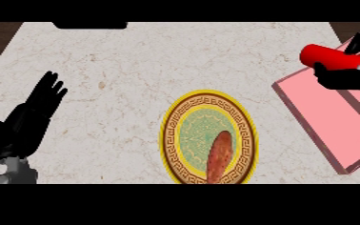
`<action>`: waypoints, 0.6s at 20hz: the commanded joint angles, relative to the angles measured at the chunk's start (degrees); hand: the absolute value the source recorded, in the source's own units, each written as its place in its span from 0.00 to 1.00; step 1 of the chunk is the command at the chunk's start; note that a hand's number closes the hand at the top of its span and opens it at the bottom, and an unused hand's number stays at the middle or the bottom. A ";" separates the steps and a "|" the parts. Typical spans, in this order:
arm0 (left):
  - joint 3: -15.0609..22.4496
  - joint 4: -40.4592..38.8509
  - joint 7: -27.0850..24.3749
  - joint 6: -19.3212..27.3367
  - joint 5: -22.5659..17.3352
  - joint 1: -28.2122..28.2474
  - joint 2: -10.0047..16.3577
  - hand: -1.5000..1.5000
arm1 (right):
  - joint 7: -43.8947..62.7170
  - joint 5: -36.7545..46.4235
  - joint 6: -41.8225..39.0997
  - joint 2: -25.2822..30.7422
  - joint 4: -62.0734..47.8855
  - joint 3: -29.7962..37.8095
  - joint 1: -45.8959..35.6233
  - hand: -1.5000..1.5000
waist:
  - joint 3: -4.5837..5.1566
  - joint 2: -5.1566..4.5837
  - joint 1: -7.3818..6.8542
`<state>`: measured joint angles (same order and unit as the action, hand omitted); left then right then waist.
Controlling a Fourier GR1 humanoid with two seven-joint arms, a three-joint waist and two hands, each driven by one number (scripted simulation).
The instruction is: Pick the can from the plate and place it in the cardboard box
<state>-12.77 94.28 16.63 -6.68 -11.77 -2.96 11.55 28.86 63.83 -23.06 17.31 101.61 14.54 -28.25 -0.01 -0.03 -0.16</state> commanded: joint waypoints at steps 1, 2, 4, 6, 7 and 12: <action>1.36 -0.91 -0.90 1.88 2.06 -1.34 -1.62 0.50 | -3.64 -2.32 3.45 -1.60 -7.31 1.70 4.85 1.00 | -0.03 -0.16 0.07; 1.09 2.32 -0.23 0.60 0.97 1.86 -1.19 0.50 | -0.89 -2.96 1.08 -2.84 -7.89 1.50 2.98 1.00 | -0.01 -0.01 -0.35; -1.94 0.11 -0.40 -1.30 -1.48 1.09 1.19 0.50 | 2.07 -1.56 1.97 -2.70 -8.58 3.62 5.31 1.00 | 0.01 0.02 -0.01; -1.46 -0.87 0.37 -0.82 -0.76 -1.30 1.43 0.50 | 3.94 -4.05 -0.98 -4.20 -7.47 3.88 5.36 0.00 | 0.02 0.06 0.27; 0.10 -0.75 1.23 1.90 1.47 -3.22 0.08 0.50 | -1.99 -4.60 2.49 -1.22 -15.24 5.36 5.24 0.00 | -0.02 -0.11 0.08; 0.35 -1.72 0.92 1.57 1.69 -3.70 -0.19 0.50 | -8.33 -9.63 6.55 -2.57 -10.79 5.22 8.96 0.00 | 0.00 0.01 0.30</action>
<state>-13.11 94.35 17.72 -6.37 -11.57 -3.96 11.77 24.76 57.53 -18.92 14.36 91.18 18.41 -20.63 -0.03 -0.03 -0.05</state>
